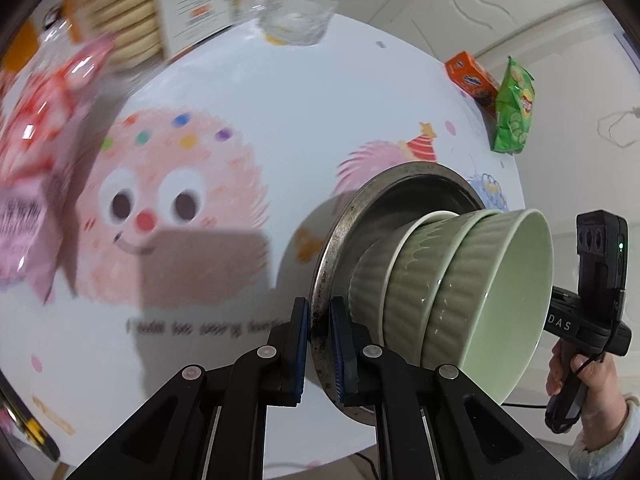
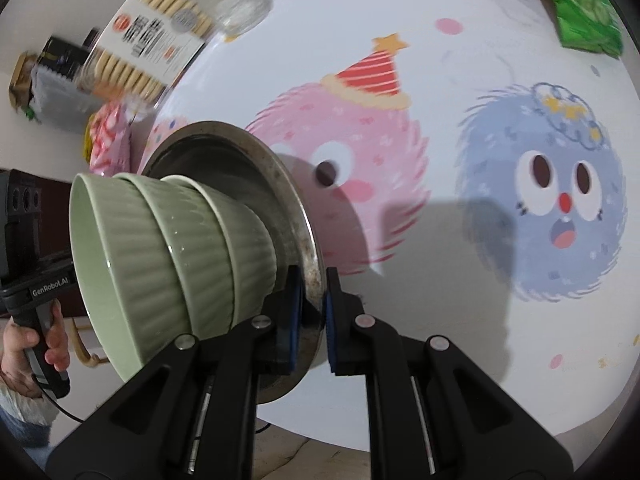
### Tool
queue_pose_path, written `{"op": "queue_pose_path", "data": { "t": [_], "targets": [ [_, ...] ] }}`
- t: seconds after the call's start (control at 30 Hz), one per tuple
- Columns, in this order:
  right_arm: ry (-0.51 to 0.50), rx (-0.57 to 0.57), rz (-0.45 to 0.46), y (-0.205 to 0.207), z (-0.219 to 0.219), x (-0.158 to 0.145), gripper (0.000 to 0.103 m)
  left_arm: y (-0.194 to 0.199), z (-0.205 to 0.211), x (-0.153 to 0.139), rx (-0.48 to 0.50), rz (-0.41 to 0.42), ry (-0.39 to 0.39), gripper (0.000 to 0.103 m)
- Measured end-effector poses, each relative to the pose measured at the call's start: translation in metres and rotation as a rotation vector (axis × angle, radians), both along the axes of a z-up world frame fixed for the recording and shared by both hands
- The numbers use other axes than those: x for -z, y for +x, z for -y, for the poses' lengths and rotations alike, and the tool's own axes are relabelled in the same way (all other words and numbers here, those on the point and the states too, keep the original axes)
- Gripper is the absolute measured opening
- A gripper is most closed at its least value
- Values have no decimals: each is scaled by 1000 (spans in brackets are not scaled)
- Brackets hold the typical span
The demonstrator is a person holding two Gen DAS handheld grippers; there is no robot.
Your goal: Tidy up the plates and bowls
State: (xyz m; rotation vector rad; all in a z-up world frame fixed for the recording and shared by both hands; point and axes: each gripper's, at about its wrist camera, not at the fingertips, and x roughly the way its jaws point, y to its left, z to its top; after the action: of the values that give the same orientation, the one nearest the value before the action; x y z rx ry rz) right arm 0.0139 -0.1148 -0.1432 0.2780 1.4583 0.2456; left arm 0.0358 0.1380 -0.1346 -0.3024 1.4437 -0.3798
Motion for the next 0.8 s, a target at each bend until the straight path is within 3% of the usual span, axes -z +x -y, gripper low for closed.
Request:
{"op": "queue_pose_path", "data": {
  "t": [0.27,0.43,0.8],
  "targets": [
    [-8,74,-15,30,41,-13,13,45,47,-4,38,-7,5,9],
    [-18,94,-36,52,62,-6,13,64,67,4,28,-25,14,9],
    [32,87,-60,62,73,13,12,72,72,15,-4,-41,22,10]
  ]
}}
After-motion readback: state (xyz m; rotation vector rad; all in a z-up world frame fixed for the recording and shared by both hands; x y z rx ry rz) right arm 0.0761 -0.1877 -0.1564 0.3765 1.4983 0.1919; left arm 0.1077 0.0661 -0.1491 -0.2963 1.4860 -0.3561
